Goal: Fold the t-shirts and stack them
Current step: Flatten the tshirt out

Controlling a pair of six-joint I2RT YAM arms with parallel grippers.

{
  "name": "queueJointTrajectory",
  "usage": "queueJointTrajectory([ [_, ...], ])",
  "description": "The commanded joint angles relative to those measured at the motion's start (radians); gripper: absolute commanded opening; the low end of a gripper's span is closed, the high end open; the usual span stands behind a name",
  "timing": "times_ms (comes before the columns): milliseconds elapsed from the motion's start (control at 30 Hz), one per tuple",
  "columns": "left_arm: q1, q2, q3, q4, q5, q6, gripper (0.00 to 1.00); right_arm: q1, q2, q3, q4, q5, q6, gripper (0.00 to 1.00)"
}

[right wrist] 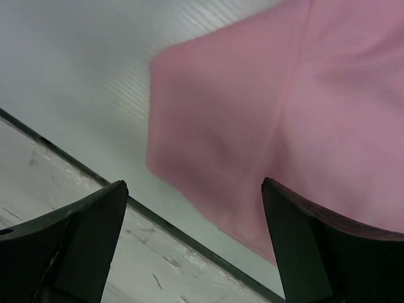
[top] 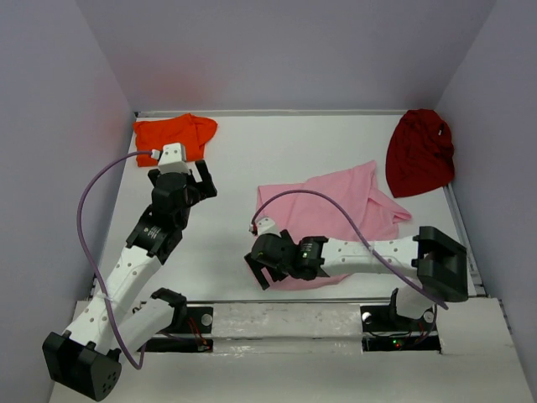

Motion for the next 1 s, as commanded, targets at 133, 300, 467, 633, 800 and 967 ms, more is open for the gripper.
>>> queueJointTrajectory([
  [133, 0.002, -0.004, 0.005, 0.02, -0.009, -0.001, 0.96, 0.091, 0.201, 0.17, 0.104, -0.015, 0.051, 0.92],
  [300, 0.002, -0.009, 0.003, 0.02, -0.007, -0.003, 0.97, 0.101, 0.255, 0.17, 0.127, -0.026, 0.069, 0.92],
  [467, 0.001, -0.01, 0.005, 0.023, -0.003, -0.002, 0.97, 0.101, 0.252, 0.155, 0.127, -0.015, 0.076, 0.91],
  [633, 0.002, -0.015, 0.003, 0.023, -0.004, -0.003, 0.97, 0.101, 0.267, 0.136, 0.13, -0.006, 0.091, 0.87],
  [800, 0.002, -0.018, 0.003, 0.023, -0.004, -0.005, 0.97, 0.101, 0.258, 0.122, 0.135, 0.003, 0.099, 0.73],
  [967, 0.002, -0.021, 0.002, 0.023, -0.001, -0.005, 0.97, 0.101, 0.234, 0.109, 0.135, 0.023, 0.099, 0.7],
])
